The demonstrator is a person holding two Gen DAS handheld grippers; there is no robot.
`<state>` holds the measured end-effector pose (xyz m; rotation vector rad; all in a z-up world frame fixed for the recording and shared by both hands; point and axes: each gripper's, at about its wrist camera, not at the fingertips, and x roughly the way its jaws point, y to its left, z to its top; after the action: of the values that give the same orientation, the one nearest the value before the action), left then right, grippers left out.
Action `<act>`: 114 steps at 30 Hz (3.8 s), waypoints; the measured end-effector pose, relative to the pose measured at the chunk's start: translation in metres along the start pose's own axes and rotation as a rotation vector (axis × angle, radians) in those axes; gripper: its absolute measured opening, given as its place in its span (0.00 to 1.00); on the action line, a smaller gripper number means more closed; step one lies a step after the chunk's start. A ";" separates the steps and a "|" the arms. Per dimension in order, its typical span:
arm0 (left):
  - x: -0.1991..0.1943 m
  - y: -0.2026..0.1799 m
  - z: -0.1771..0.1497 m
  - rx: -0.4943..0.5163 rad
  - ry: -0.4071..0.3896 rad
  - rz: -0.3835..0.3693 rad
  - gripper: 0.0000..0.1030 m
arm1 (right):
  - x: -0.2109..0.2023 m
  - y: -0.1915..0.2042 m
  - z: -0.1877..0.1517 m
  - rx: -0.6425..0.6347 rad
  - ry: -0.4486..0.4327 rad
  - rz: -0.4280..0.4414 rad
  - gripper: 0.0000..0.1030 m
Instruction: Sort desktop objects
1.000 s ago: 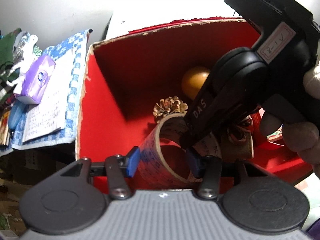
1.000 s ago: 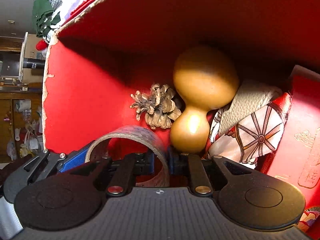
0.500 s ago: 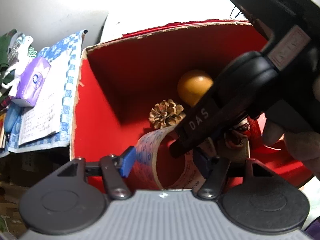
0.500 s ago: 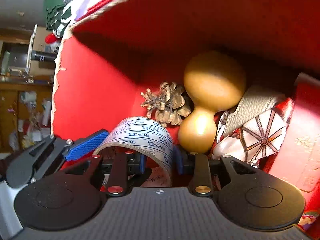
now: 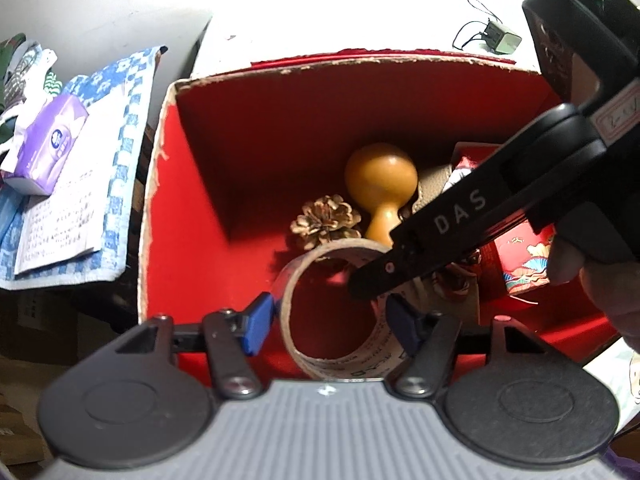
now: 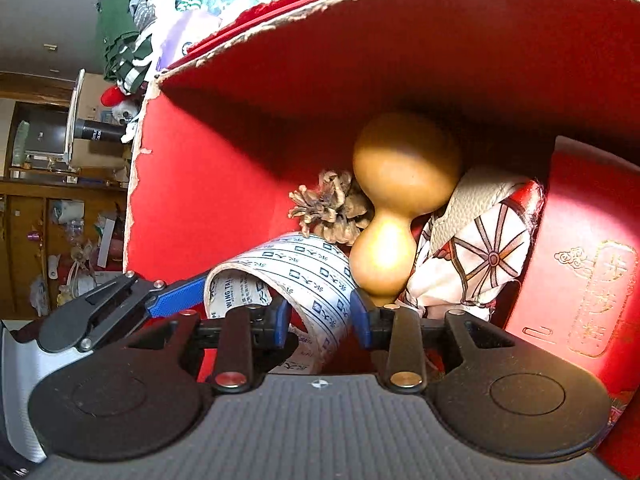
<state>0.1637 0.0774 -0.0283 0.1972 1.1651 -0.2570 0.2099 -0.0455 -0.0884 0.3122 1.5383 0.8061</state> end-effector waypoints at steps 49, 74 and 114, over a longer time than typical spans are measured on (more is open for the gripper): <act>-0.016 -0.005 -0.003 -0.031 -0.069 0.037 0.65 | -0.050 0.010 -0.039 -0.141 -0.366 -0.242 0.35; 0.012 -0.010 -0.008 -0.005 -0.026 -0.007 0.68 | -0.051 0.006 -0.087 0.023 -0.532 -0.399 0.37; 0.015 -0.019 -0.014 -0.071 -0.081 0.149 0.66 | -0.045 0.000 -0.108 -0.092 -0.581 -0.425 0.47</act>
<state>0.1511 0.0621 -0.0475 0.2082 1.0720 -0.0918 0.1138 -0.1063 -0.0599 0.1249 0.9664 0.3959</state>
